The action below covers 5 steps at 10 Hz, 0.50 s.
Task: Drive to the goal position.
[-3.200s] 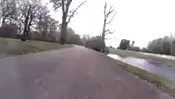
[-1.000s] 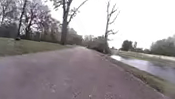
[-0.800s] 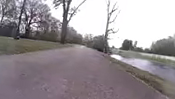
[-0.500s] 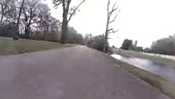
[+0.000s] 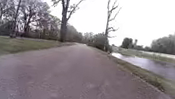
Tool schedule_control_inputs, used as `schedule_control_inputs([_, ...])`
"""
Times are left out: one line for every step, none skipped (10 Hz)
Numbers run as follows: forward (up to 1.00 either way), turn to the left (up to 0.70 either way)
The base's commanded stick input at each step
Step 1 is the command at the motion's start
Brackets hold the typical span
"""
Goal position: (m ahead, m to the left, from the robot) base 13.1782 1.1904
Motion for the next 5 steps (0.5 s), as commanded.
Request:
schedule_control_inputs([0.7, 0.0])
schedule_control_inputs([0.7, 0.0])
schedule_control_inputs([0.7, 0.0])
schedule_control_inputs([0.7, 0.0])
schedule_control_inputs([0.7, 0.0])
